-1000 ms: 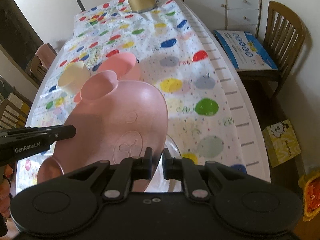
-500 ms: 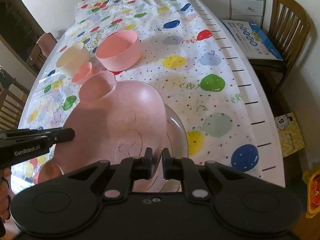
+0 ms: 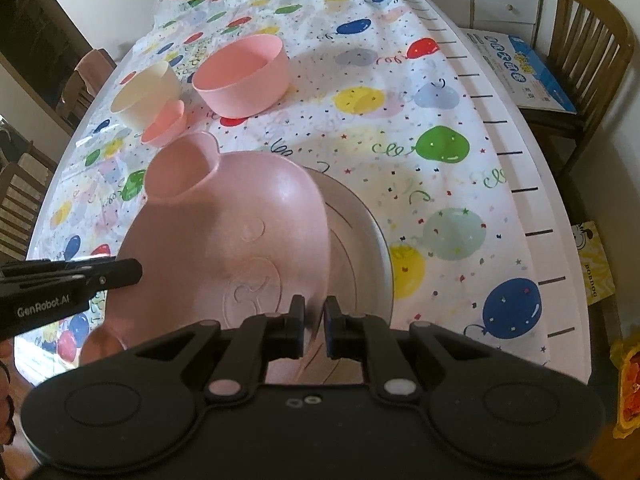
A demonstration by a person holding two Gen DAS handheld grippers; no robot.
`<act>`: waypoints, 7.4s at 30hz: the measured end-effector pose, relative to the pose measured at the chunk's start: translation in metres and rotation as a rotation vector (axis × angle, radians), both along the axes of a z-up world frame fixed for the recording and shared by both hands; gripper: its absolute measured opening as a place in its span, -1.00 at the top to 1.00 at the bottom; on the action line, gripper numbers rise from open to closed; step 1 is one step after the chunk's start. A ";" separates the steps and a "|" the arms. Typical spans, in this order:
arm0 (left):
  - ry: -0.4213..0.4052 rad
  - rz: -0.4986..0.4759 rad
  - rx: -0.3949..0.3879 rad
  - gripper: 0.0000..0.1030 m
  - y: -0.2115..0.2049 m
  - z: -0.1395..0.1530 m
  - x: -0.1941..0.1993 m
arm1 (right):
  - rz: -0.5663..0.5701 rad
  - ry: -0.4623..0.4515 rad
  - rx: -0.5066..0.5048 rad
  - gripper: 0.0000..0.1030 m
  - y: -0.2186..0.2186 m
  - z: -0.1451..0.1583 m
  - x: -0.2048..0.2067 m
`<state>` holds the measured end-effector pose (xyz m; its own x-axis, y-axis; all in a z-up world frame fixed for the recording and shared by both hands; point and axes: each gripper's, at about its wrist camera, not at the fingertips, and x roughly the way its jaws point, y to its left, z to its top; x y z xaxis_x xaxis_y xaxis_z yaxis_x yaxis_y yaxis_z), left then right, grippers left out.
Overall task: Organize plates and bowls
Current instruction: 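Carry the pink eared plate with both tools toward the white plate stack, then lower the pink eared plate onto the white plates and open both tools, then move both tools to the rim of the pink bowl, then close both tools on the pink bowl rim, then lift the pink bowl and carry it toward the pink eared plate, then lower the pink bowl beside the plate stack and open both tools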
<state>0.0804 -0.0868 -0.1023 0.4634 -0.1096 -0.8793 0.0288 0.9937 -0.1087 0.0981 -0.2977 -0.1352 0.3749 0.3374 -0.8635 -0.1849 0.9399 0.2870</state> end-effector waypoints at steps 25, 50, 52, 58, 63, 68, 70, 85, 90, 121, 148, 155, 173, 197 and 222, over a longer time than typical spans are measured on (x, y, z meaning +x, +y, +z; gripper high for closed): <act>-0.034 0.021 -0.024 0.76 0.003 0.018 -0.011 | 0.010 -0.053 0.047 0.42 -0.003 0.024 -0.002; -0.248 0.082 -0.045 0.75 0.021 0.094 -0.005 | 0.145 -0.319 0.073 -0.21 0.043 0.122 0.012; -0.259 0.078 -0.048 0.75 0.025 0.097 0.001 | 0.142 -0.334 0.071 -0.25 0.045 0.127 0.017; -0.276 0.067 -0.062 0.74 0.038 0.102 0.027 | 0.105 -0.351 0.069 -0.42 0.052 0.134 0.038; -0.278 0.052 -0.070 0.54 0.052 0.102 0.051 | 0.087 -0.353 0.063 -0.59 0.059 0.135 0.057; -0.315 0.061 -0.052 -0.47 0.065 0.101 0.074 | 0.061 -0.340 0.056 -0.68 0.066 0.132 0.079; -0.314 0.048 -0.056 -0.48 0.069 0.100 0.086 | 0.047 -0.341 0.045 -0.75 0.068 0.129 0.087; -0.225 -0.034 -0.047 -0.51 0.071 0.045 0.192 | -0.036 -0.243 -0.087 -0.99 0.077 0.067 0.162; -0.176 -0.063 -0.039 -0.51 0.065 0.022 0.210 | -0.064 -0.226 -0.133 -0.97 0.081 0.042 0.172; -0.014 -0.009 -0.080 0.69 0.048 -0.022 0.235 | -0.141 -0.043 -0.078 0.87 0.098 0.006 0.215; -0.083 0.057 -0.052 0.77 0.052 0.052 0.161 | -0.087 -0.113 -0.049 0.88 0.098 0.074 0.160; -0.100 0.120 -0.037 0.77 0.059 0.067 0.118 | -0.017 -0.139 -0.043 0.88 0.107 0.090 0.127; -0.088 0.264 0.004 0.77 0.102 0.079 0.018 | 0.184 -0.113 -0.007 0.85 0.150 0.100 0.049; 0.052 0.384 -0.012 0.77 0.149 0.016 -0.052 | 0.383 0.034 -0.089 0.82 0.211 0.035 -0.017; 0.109 0.429 -0.039 0.77 0.163 -0.011 -0.064 | 0.456 0.063 -0.110 0.71 0.227 0.017 -0.026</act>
<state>0.0163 0.0758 -0.1128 0.3787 0.0382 -0.9247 -0.3986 0.9084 -0.1257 0.0725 -0.0705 -0.1181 0.1559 0.3611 -0.9194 -0.5710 0.7925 0.2144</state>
